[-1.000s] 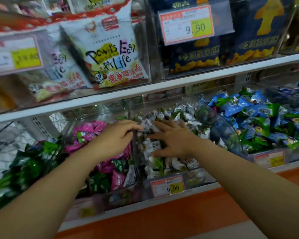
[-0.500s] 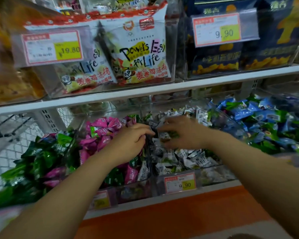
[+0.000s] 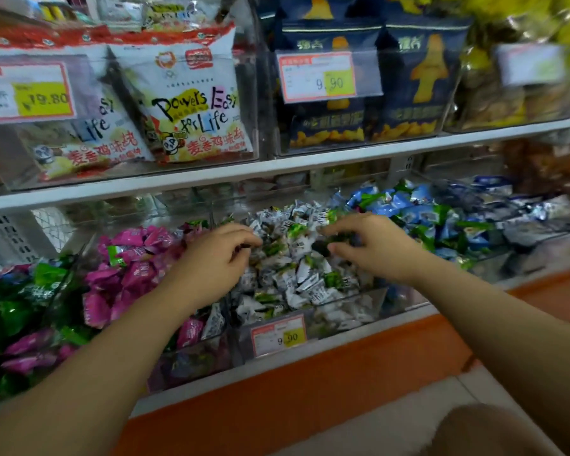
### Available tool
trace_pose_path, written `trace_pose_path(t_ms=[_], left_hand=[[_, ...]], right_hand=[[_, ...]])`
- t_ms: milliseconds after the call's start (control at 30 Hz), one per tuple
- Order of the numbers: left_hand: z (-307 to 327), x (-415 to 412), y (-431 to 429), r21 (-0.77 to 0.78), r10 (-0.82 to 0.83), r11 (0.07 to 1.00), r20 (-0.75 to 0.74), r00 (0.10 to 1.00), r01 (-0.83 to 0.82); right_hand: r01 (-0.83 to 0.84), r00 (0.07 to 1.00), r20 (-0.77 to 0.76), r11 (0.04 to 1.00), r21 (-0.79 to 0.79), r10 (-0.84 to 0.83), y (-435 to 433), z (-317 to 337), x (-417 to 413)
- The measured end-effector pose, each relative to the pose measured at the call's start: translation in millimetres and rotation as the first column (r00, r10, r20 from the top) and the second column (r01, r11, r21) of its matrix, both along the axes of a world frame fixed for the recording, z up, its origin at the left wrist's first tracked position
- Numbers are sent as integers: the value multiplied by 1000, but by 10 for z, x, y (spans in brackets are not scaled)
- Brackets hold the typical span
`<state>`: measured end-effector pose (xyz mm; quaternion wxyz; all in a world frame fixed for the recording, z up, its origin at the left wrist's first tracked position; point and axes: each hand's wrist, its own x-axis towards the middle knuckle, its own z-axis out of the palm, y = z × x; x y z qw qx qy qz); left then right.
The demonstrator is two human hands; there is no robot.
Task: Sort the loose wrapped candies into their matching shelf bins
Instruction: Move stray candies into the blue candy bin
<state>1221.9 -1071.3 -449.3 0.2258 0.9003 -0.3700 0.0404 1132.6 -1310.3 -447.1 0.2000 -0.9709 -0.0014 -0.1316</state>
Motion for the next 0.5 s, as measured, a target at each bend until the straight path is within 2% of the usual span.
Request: trace_pose_path(t_ms=[133, 200, 333, 400, 500], left_hand=[[14, -146, -520, -12, -117, 993, -2, 993, 116], [-19, -191, -779, -5, -163, 987, -28, 986, 163], [-108, -225, -1250, 25, -221, 974, -82, 972, 224], [-138, -223, -1444, 32, -240, 969, -76, 968, 243], [-164, -164, -1660, 52, -251, 966, -72, 965, 255]], right_hand=[[269, 957, 81, 958, 103, -277, -582, -140, -240], [312, 947, 43, 942, 123, -319, -813, -222, -353], [146, 972, -180, 988, -46, -152, -1032, -379, -462], [93, 973, -200, 986, -137, -119, -1057, -382, -409], [-1, 976, -203, 936, -352, -75, -1063, -332, -196]])
